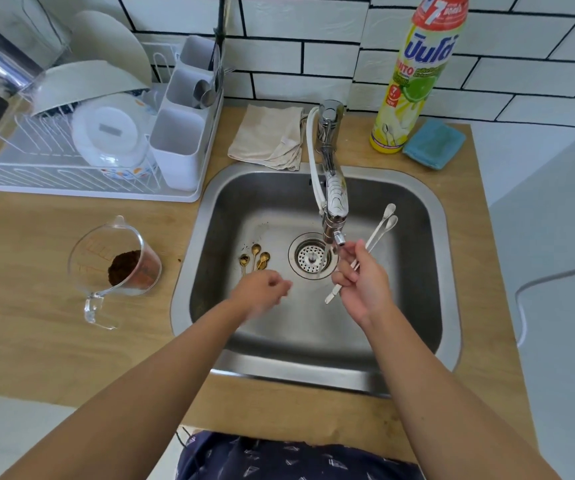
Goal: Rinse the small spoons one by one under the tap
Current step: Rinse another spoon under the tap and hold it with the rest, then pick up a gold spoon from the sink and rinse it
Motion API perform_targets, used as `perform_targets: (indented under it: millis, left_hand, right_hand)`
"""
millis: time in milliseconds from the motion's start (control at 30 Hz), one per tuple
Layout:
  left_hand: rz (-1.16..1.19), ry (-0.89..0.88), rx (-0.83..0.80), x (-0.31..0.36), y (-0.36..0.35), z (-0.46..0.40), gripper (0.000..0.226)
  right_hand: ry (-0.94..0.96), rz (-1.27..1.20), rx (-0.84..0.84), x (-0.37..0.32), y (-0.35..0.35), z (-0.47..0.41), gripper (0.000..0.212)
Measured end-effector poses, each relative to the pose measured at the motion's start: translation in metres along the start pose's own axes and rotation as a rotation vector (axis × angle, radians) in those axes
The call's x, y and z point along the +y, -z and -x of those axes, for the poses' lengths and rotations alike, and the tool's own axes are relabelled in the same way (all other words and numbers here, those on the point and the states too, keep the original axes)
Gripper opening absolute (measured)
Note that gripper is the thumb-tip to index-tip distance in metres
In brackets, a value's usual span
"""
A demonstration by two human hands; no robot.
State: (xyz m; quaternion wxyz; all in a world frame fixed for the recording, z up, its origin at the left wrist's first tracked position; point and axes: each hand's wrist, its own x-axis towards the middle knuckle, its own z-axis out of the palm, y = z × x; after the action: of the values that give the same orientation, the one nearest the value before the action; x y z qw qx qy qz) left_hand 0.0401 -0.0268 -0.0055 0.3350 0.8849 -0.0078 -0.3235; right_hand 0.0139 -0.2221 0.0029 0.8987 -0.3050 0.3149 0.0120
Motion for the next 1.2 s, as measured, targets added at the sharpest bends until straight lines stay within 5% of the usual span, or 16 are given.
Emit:
perform_targets:
  millis: [100, 433, 967, 1200]
  left_hand:
    - [-0.255, 0.048, 0.188, -0.026, 0.005, -0.018, 0.021]
    - [-0.578, 0.154, 0.196, -0.058, -0.008, -0.044, 0.030]
    - [-0.444, 0.028, 0.217, -0.025, 0.005, -0.028, 0.022]
    - [0.074, -0.023, 0.037, 0.021, -0.014, 0.007, 0.013]
  right_hand:
    - [-0.037, -0.007, 0.005, -0.001, 0.004, 0.002, 0.034]
    - [-0.013, 0.027, 0.050, -0.001, 0.006, 0.005, 0.033]
    - [-0.083, -0.075, -0.030, 0.002, 0.004, 0.000, 0.031]
    - [-0.069, 0.181, 0.126, 0.010, 0.009, -0.001, 0.011]
